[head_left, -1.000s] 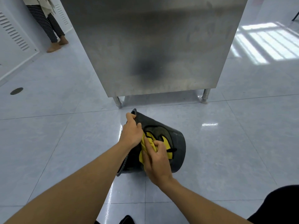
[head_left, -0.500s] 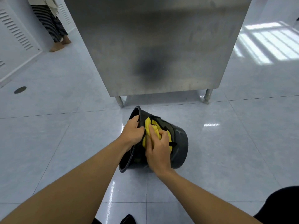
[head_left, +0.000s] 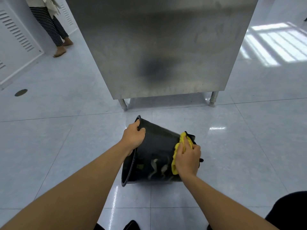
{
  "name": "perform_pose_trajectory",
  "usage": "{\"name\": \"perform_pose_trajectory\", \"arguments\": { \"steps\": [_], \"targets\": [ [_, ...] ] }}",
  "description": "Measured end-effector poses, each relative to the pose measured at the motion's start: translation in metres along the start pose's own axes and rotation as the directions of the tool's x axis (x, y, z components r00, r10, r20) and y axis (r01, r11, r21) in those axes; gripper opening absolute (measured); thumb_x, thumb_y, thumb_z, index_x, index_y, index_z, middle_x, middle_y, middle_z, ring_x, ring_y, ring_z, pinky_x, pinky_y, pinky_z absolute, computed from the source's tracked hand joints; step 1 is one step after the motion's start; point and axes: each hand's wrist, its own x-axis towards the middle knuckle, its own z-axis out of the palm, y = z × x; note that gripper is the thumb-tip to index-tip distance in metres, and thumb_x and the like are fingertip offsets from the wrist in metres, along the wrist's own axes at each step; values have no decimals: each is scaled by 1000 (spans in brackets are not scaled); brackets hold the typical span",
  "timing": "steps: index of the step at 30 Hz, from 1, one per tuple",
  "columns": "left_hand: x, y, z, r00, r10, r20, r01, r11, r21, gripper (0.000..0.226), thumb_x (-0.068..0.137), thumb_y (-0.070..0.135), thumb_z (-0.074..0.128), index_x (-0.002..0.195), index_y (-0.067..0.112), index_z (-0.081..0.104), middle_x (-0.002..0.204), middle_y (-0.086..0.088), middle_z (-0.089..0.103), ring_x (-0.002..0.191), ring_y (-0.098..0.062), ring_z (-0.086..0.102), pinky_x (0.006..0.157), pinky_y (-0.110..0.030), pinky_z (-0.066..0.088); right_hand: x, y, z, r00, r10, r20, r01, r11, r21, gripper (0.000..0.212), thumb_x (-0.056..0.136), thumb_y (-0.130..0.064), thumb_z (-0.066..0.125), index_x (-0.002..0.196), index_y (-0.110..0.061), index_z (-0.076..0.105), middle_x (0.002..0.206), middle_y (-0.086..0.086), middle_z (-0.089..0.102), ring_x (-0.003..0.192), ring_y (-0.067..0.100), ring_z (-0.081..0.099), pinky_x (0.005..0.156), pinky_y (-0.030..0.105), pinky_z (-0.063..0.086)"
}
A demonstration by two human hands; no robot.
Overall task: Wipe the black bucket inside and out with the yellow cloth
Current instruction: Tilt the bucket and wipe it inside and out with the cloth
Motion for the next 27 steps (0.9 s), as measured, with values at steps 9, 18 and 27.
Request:
{"name": "perform_pose_trajectory", "arguments": {
  "steps": [9, 18, 27],
  "targets": [
    [-7, 4, 6, 994, -95, 44, 93, 995, 44, 55, 107, 24, 25, 159, 28, 9, 120, -2, 55, 69, -5, 45, 60, -21, 41, -8, -14, 7, 1000, -23, 11, 23, 1000, -1, 46, 104, -32, 38, 150, -31, 42, 114, 5, 43, 98, 20, 43, 84, 30, 37],
    [-17, 19, 13, 998, -62, 1, 62, 997, -51, 20, 99, 21, 34, 117, 14, 27, 88, -5, 52, 73, -16, 52, 61, -30, 43, -51, -75, 20, 893, -439, 102, 412, 887, 207, 41, 105, -41, 40, 146, -36, 46, 107, -2, 45, 86, 12, 50, 70, 27, 53],
    [-16, 1, 2, 986, -76, 150, 80, 997, -23, 28, 91, 8, 45, 118, 7, 47, 106, -20, 60, 85, -27, 61, 70, -37, 54, -27, -48, 17, 941, -330, 81, 322, 942, 96, 46, 104, -37, 44, 149, -33, 42, 113, 2, 41, 97, 14, 44, 82, 24, 46]
  ]
}}
